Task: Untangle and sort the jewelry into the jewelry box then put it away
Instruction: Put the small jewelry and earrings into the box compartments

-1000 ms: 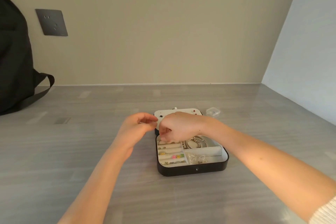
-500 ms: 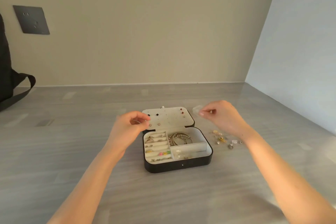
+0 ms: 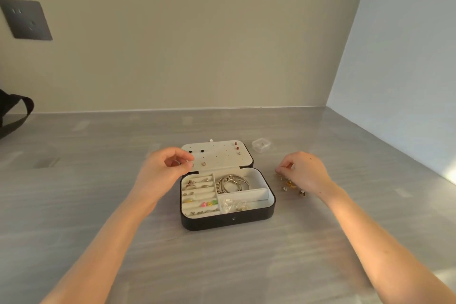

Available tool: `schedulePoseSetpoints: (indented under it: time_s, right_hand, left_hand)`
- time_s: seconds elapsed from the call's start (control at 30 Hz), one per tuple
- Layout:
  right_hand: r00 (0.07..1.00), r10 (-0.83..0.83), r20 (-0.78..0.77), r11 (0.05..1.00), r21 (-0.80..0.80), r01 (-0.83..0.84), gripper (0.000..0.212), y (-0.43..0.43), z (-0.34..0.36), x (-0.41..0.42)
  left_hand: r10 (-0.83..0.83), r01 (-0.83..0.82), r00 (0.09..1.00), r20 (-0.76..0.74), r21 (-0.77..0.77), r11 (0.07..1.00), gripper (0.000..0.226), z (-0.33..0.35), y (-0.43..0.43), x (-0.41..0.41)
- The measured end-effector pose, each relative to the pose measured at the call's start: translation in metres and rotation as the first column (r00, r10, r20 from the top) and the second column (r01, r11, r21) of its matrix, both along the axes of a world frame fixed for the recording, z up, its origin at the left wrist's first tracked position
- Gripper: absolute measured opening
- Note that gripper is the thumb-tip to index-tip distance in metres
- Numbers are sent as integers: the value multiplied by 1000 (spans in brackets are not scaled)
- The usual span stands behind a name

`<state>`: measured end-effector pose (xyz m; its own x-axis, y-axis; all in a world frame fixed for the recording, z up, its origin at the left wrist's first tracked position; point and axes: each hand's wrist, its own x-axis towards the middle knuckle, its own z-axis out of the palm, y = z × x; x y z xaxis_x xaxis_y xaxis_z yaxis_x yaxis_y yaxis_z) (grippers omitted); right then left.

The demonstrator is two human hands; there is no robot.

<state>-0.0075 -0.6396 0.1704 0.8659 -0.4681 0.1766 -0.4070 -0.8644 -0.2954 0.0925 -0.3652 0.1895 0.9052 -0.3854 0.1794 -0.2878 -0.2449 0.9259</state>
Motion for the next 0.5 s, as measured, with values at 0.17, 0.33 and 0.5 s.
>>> schedulePoseSetpoints:
  time_s: [0.17, 0.33, 0.5]
  right_hand:
    - [939, 118, 324, 894, 377, -242, 16, 38, 31, -9]
    - [904, 385, 184, 668, 621, -411, 6, 112, 45, 2]
    - [908, 414, 58, 648, 683, -339, 24, 129, 38, 26]
  left_hand:
    - [0, 0, 1000, -10, -16, 1000, 15, 4, 3, 0]
    - [29, -29, 999, -39, -12, 999, 15, 4, 6, 3]
    - [45, -46, 997, -57, -19, 999, 14, 5, 8, 4]
